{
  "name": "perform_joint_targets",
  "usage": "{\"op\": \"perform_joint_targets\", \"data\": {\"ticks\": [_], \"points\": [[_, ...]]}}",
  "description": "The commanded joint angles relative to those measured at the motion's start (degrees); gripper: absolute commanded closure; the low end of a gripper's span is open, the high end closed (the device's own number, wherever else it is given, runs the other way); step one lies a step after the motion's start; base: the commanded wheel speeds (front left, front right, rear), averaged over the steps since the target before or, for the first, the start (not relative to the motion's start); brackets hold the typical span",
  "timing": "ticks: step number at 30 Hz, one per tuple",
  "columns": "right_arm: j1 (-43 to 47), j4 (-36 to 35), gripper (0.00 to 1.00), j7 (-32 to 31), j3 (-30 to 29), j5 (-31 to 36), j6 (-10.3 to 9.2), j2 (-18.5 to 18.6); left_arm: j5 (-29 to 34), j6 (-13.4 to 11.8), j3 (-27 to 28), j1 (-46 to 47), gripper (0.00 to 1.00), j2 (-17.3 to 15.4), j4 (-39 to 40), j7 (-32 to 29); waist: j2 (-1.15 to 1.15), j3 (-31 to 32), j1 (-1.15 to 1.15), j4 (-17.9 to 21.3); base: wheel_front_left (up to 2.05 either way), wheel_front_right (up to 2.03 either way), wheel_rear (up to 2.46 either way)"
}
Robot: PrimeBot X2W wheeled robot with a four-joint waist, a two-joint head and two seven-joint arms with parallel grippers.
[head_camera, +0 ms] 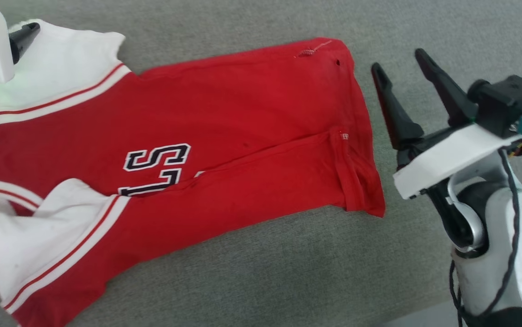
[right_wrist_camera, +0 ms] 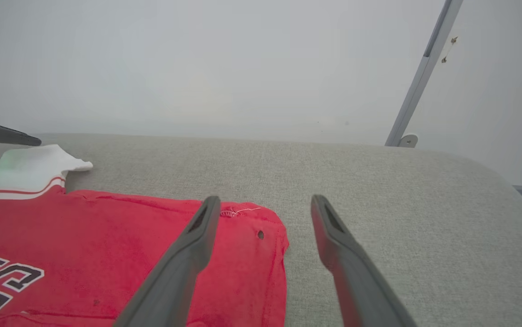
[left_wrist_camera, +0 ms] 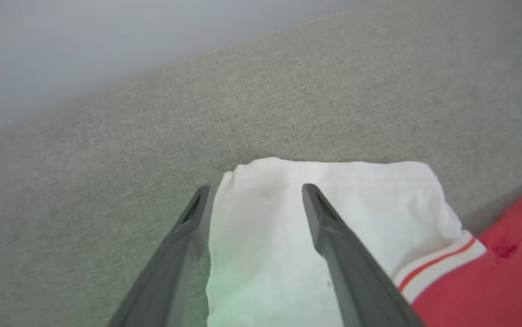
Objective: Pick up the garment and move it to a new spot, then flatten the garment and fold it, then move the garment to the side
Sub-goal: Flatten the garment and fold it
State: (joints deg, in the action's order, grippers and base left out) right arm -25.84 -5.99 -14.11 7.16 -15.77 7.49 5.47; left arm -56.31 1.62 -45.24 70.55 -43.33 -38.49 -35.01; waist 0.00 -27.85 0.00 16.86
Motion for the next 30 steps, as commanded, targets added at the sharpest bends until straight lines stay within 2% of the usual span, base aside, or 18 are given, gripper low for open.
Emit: {"op": "perform_joint_targets", "data": {"ticks": [1,10,11,12,22,30], "points": [[-1.02,0.44,0.0,-0.26,0.42,-0.35,-0.01,-0.3,0.25,0.3,-0.18,1.2,0.0,0.26,-1.39,-0.51,0.0,-1.33,0.0,1.18,0.0,0.0,0.0],[-8.03,7.69,0.0,-4.43,3.82,-3.03,-0.01,1.38,1.64,0.26,-3.75,3.2,0.0,3.94,-11.3,-7.15,0.0,-4.02,0.0,0.75,0.0,0.0,0.0],[-9.17,8.86,0.0,-5.25,4.16,-3.13,0.0,1.85,1.44,0.32,-4.0,3.3,0.9,4.58,-12.14,-7.76,0.0,-4.28,0.0,0.46,0.0,0.0,0.0],[-10.26,10.28,0.0,-6.52,4.83,-2.95,0.0,2.74,1.44,0.5,-4.29,3.5,1.0,5.09,-12.93,-8.39,0.0,-4.49,0.0,0.21,0.0,0.0,0.0],[-21.53,21.63,0.0,-19.05,8.61,-6.69,-0.01,6.3,2.51,2.42,-5.17,7.83,1.0,9.47,-15.96,-6.48,0.0,-5.83,0.0,-2.57,0.0,0.0,0.0],[-26.73,33.62,0.0,-33.61,12.15,-10.27,0.0,5.76,2.54,3.7,-5.35,10.28,1.0,12.41,-18.82,-4.15,0.0,-6.39,0.0,-4.17,0.0,0.0,0.0]]}}
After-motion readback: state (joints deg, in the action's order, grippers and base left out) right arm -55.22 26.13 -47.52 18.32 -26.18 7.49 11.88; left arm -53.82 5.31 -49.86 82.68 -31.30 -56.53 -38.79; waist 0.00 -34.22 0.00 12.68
